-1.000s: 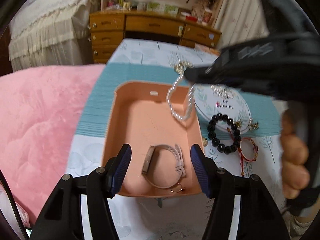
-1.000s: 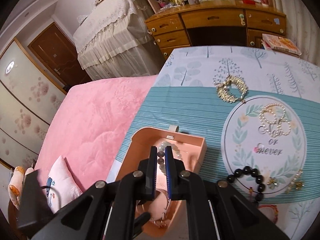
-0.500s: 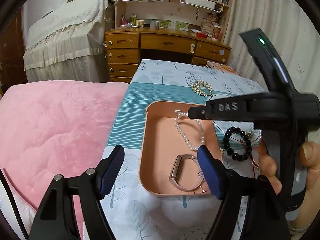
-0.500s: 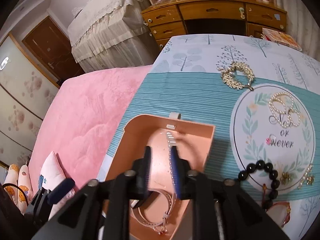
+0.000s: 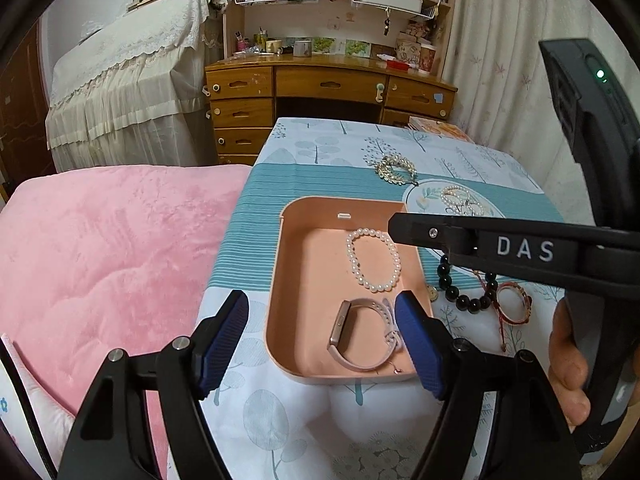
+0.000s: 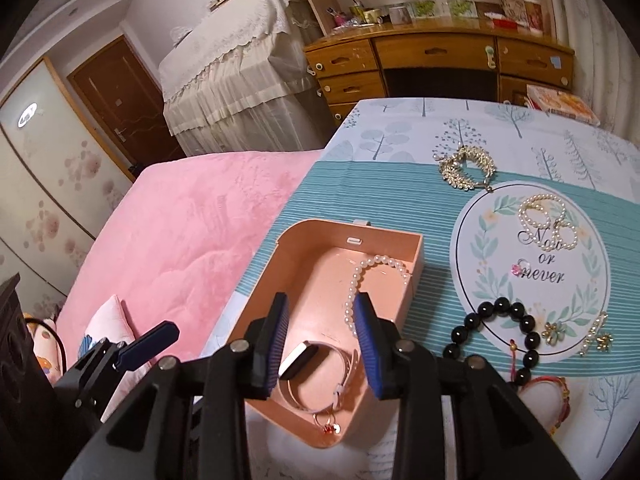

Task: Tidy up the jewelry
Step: 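Lower the smartwatch into the peach box with the left tool while the right tool drops the pearl bracelet in, then grasp the gold leaf hair clip with the left tool while the right tool grasps the pearl necklace, then place the hair clip in the box with the left tool while the right tool lowers the necklace in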

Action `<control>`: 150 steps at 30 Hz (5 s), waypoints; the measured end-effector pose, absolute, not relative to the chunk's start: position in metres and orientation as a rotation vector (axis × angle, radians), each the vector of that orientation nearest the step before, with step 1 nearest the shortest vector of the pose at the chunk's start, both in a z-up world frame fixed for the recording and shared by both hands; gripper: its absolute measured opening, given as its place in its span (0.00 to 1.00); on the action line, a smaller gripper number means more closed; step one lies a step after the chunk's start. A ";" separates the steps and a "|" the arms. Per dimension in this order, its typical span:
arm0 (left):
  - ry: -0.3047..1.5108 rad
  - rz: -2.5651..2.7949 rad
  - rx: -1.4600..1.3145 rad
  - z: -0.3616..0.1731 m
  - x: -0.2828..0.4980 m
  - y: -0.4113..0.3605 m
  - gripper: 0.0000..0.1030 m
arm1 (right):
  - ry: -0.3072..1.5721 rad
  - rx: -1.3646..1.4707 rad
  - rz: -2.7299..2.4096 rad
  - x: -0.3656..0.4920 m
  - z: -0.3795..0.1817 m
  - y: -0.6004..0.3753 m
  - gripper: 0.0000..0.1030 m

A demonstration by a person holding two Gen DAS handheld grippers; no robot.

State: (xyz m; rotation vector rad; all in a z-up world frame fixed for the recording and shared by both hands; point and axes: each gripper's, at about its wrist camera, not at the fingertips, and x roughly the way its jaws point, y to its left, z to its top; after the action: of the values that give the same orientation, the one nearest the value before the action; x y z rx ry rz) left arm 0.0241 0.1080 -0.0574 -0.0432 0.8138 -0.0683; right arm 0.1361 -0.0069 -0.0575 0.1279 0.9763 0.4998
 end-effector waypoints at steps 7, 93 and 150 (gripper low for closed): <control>0.828 -0.070 -0.015 -0.056 0.023 0.089 0.72 | 0.939 0.119 0.491 0.127 -0.049 -0.024 0.33; 1.241 0.034 -0.160 -0.124 0.351 -0.036 0.27 | 1.226 0.083 0.457 0.314 -0.121 -0.178 0.33; 1.137 -0.249 -0.151 -0.097 0.137 0.092 0.28 | 0.765 -0.071 0.534 0.187 0.076 0.014 0.04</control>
State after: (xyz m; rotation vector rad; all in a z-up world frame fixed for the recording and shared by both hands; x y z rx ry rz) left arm 0.1373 0.0916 -0.0972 -0.1509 1.1367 -0.2486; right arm 0.1870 0.0145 0.0758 -0.0713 0.7654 0.5341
